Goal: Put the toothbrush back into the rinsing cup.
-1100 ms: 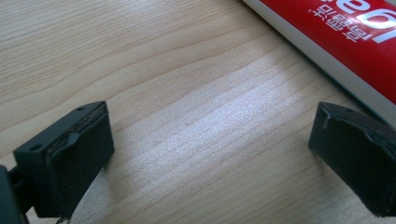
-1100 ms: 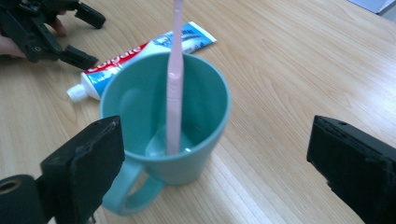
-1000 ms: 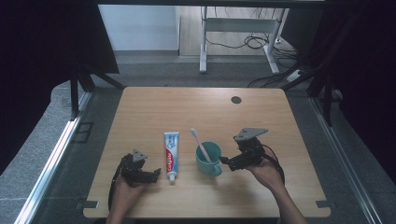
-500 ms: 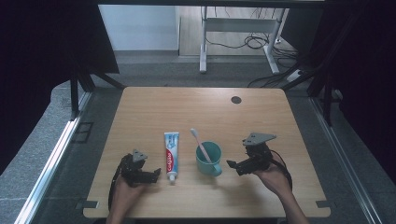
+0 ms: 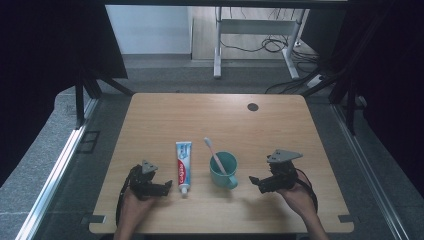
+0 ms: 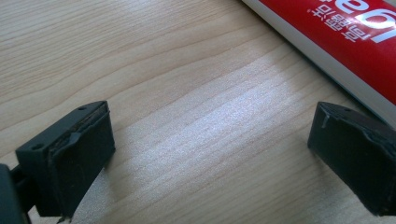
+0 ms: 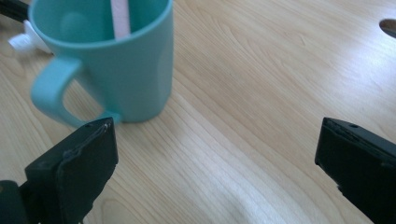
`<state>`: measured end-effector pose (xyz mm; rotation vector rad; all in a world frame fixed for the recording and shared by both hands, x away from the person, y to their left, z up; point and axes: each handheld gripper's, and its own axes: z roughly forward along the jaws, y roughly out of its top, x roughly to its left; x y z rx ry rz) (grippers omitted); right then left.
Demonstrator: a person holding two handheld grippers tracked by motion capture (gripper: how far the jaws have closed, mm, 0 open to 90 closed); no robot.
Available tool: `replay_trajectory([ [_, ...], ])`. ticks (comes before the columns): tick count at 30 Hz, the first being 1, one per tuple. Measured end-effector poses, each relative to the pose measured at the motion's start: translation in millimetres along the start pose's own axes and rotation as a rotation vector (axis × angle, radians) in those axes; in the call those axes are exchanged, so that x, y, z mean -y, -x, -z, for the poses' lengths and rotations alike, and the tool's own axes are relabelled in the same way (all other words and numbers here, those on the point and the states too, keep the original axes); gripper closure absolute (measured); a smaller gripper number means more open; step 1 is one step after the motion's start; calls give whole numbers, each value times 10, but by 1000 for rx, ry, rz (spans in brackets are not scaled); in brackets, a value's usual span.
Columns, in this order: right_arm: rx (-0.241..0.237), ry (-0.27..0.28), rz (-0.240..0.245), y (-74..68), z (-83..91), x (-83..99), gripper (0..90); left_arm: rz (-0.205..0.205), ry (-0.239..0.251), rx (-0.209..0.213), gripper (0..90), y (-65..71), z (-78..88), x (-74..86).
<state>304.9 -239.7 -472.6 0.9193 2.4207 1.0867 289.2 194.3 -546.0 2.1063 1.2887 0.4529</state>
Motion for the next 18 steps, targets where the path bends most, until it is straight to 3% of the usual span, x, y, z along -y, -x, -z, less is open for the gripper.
replay_trajectory([
  [18, 17, 10, -28, -5, -69, 379, 0, -1, 1, 1, 3, 0, -1, 0],
])
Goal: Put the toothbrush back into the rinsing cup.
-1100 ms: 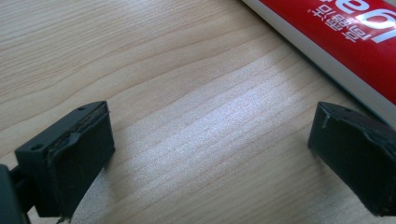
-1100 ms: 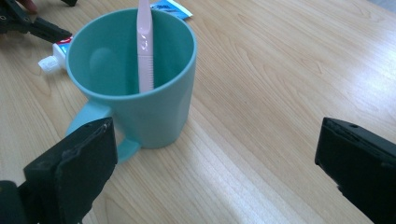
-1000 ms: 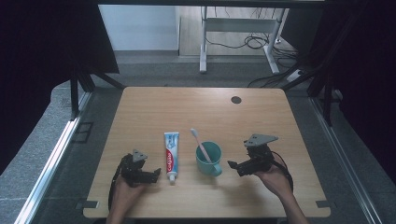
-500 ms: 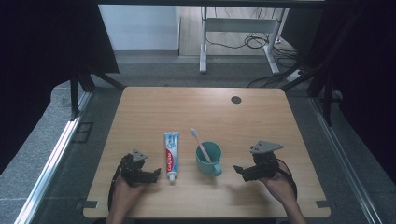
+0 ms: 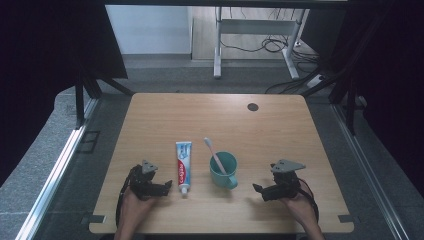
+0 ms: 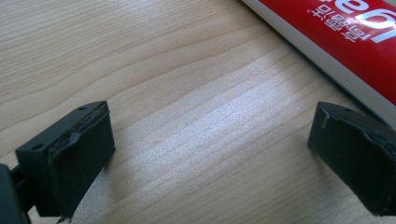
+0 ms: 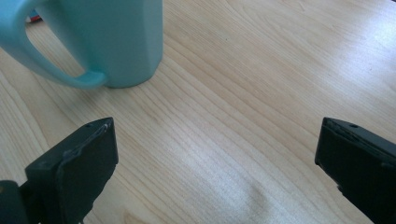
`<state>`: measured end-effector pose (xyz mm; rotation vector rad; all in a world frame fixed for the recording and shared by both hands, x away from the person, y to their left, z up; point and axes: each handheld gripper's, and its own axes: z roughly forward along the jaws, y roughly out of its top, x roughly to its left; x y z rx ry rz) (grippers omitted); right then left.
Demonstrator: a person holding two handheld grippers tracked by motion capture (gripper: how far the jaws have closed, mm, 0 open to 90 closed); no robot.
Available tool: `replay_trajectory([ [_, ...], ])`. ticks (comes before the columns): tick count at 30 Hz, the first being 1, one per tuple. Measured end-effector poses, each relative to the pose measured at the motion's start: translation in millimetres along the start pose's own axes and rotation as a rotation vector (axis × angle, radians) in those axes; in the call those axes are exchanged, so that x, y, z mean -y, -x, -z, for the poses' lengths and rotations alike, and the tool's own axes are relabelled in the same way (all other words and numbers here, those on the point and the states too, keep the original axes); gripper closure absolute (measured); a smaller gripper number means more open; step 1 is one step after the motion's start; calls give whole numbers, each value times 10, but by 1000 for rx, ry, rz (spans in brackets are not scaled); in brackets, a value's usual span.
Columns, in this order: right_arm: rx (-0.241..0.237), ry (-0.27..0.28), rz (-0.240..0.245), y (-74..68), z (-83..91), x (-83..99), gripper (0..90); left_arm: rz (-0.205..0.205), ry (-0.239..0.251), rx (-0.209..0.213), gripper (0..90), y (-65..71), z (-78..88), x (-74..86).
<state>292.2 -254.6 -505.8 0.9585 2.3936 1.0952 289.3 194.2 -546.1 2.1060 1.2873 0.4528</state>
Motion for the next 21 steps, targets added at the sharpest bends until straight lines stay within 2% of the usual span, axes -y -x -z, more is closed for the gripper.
replay_trajectory([
  [9, -1, -11, -11, 3, -63, 146, 0, -3, -2, 3, 0, 2, -1, -1],
  [18, 2, -54, -12, 11, -165, 276, 0, -10, -29, 1, 12, -3, 11, -39],
  [21, 6, -64, -10, 14, -180, 297, 0, -13, -21, -7, 17, -7, 45, -69],
])
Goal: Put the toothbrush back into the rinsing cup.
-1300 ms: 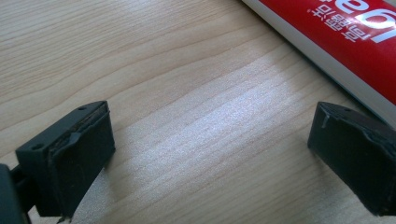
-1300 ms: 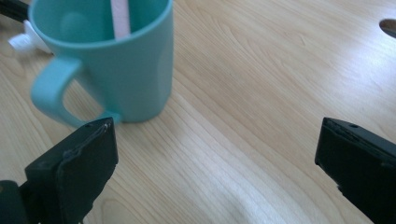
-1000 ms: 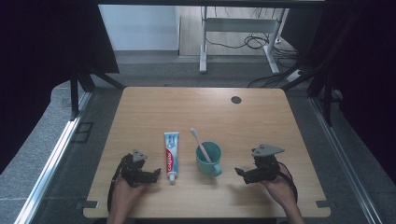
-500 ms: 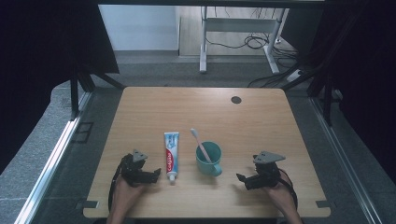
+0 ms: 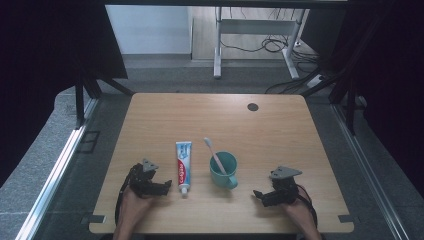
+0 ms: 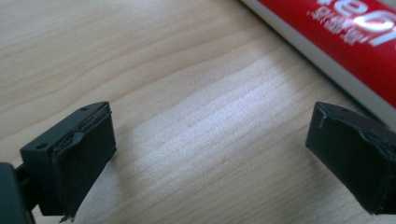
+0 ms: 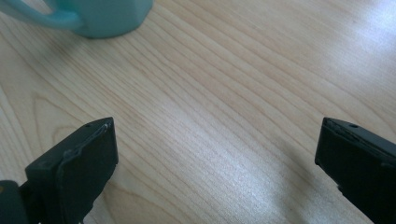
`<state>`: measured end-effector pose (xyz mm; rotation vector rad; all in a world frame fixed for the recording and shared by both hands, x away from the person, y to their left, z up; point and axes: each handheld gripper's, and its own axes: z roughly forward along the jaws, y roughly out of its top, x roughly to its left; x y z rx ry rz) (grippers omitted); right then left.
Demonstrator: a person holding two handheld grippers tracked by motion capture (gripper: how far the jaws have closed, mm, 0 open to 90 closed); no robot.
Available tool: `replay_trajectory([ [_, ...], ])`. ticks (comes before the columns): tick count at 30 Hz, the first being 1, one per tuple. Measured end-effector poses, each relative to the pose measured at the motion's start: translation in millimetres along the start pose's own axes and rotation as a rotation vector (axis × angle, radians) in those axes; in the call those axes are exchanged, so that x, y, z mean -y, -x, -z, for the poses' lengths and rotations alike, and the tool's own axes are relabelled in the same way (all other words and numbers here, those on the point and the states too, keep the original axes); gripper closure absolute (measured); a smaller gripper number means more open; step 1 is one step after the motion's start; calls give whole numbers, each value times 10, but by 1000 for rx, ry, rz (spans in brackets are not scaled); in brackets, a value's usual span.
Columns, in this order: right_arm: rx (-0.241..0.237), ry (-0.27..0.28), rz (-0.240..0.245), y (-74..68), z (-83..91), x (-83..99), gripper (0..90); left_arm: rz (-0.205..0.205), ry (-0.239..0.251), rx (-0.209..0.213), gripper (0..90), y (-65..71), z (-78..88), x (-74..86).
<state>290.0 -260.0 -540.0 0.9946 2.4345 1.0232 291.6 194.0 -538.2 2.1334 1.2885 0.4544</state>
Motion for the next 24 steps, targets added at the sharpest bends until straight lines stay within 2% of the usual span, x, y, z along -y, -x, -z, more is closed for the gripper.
replay_trajectory([
  [6, -2, -25, -4, 5, -18, 25, 0, 10, -4, 8, 24, -25, 48, -48],
  [8, -8, -34, -25, 15, -24, 27, 0, 14, -15, 14, 24, -29, 45, -62],
  [18, -5, -32, -27, 17, -25, 28, 0, 5, -84, 33, 21, -76, 59, -175],
  [24, -3, -32, -29, 17, -25, 28, 0, -1, -151, 44, 21, -76, 45, -325],
])
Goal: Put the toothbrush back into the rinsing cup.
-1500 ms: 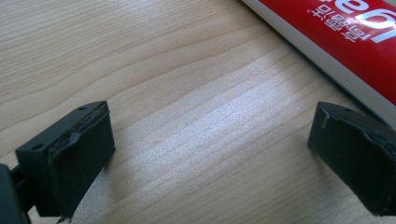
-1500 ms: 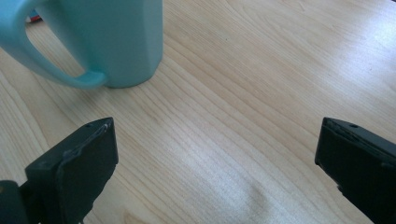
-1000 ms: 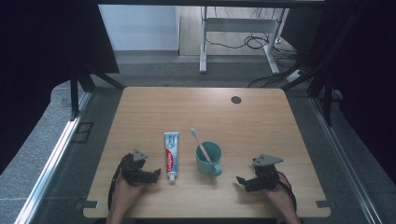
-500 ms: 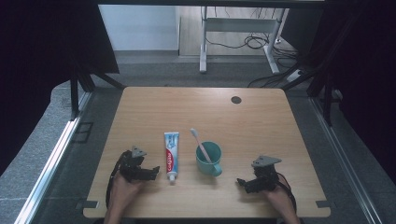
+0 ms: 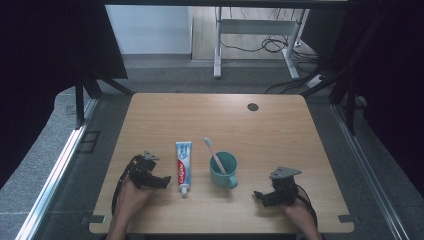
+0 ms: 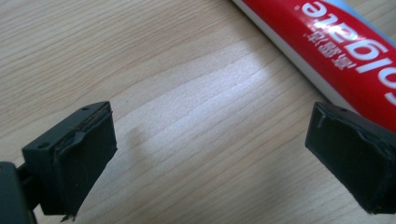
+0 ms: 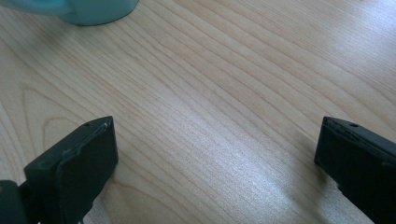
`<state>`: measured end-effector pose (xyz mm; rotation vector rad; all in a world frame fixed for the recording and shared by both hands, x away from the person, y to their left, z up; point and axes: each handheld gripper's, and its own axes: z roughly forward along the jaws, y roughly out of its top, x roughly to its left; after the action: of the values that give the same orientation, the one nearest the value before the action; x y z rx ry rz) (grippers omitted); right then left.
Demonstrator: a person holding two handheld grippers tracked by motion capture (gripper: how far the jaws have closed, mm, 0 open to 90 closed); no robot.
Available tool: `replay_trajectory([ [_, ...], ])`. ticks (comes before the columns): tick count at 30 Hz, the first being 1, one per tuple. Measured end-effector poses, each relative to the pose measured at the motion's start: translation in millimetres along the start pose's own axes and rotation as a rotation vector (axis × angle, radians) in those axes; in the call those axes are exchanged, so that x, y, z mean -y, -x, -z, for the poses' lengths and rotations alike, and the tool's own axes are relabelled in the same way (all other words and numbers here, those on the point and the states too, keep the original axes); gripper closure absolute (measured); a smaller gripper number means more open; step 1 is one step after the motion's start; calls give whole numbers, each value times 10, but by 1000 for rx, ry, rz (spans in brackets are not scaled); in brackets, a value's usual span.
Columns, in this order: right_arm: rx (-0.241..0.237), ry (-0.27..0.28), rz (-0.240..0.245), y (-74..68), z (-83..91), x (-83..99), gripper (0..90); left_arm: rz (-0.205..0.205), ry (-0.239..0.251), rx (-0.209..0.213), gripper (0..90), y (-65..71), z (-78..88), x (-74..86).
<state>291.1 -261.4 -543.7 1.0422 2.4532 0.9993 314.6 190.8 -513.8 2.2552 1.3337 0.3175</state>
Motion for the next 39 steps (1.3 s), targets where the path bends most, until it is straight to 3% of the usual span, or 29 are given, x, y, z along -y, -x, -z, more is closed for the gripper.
replay_trajectory([
  [8, 3, 0, -2, 3, 0, 0, 0, -28, -88, 1, 50, -12, -3, -189],
  [16, 5, 1, -3, 4, 0, 0, 0, -43, -124, 41, 169, -9, 23, -352],
  [20, 5, 1, -2, 5, 0, 0, 0, -40, -116, 84, 331, -4, 29, -417],
  [25, 5, 1, -2, 5, 0, 0, 0, -73, -96, 119, 642, 47, 46, -507],
  [30, 5, 1, -2, 5, 0, 0, 0, -116, -75, 165, 865, 159, 60, -617],
  [34, 5, 1, -2, 5, 0, 0, 0, -143, -76, 202, 900, 287, 38, -702],
  [39, 5, 1, -2, 5, 0, 0, 0, -163, -96, 215, 900, 472, -48, -770],
])
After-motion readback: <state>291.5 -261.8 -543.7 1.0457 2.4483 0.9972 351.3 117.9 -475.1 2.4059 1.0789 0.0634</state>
